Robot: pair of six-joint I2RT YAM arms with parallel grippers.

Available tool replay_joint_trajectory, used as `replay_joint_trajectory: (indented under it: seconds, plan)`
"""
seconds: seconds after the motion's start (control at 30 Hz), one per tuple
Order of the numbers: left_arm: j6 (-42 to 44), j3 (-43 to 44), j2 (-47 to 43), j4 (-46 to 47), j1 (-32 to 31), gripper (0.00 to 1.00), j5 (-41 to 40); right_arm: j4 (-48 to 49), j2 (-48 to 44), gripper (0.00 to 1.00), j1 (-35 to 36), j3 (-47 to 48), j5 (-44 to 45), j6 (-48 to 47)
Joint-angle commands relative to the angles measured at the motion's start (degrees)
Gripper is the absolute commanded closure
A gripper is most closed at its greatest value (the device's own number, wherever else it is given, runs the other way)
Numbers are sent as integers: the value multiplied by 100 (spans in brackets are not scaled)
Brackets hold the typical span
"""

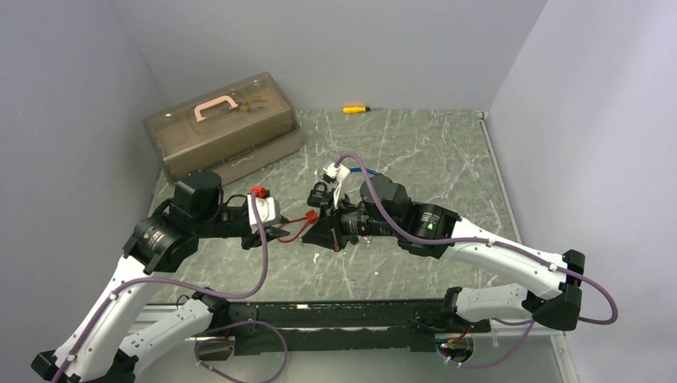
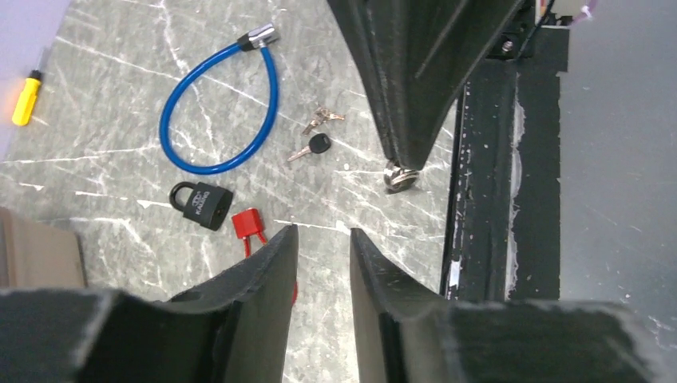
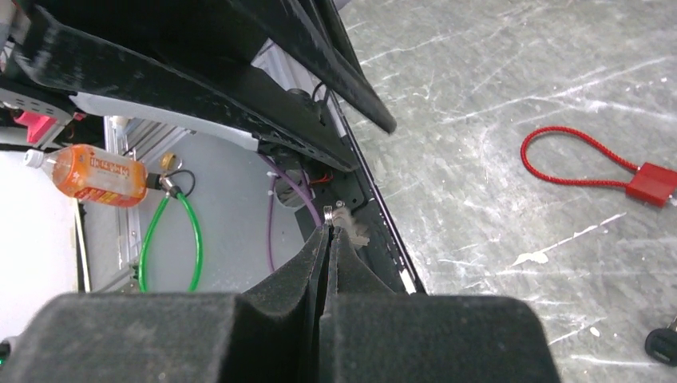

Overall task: Unlock with the key
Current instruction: Pick up the key from the center of the board.

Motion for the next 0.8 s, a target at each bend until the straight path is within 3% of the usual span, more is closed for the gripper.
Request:
replay_joint_trajectory:
  seconds: [0.0, 0.03, 0.07, 0.2, 0.3, 0.4, 0.63, 0.77]
  plan:
    - [-493, 137, -143, 466, 14, 55, -432, 470, -286, 100, 14, -265, 415, 353]
    - [-519, 96, -179, 501, 13, 43, -560, 480, -293, 100, 5, -280, 564, 441]
    - [-532, 66, -219, 540, 12, 38, -715, 470, -290, 100, -16, -269, 725, 536]
    - [-371, 25, -382, 565, 12, 29, -1110, 401, -247, 100, -62, -153, 1277, 873]
    - [-161, 55, -559, 570, 13, 27, -1091, -225, -39, 100, -239, 230, 2009, 1355]
    - [32, 0, -800, 662, 12, 27, -715, -811, 216, 100, -657, 496, 2048, 2022]
    - [203, -257, -828, 806, -194, 30, -136, -1124, 727, 100, -1238, 851, 1654, 3126]
    - [338, -447, -611, 755, -644, 32, -254, -516, 865, 100, -1769, 402, 651, 3955]
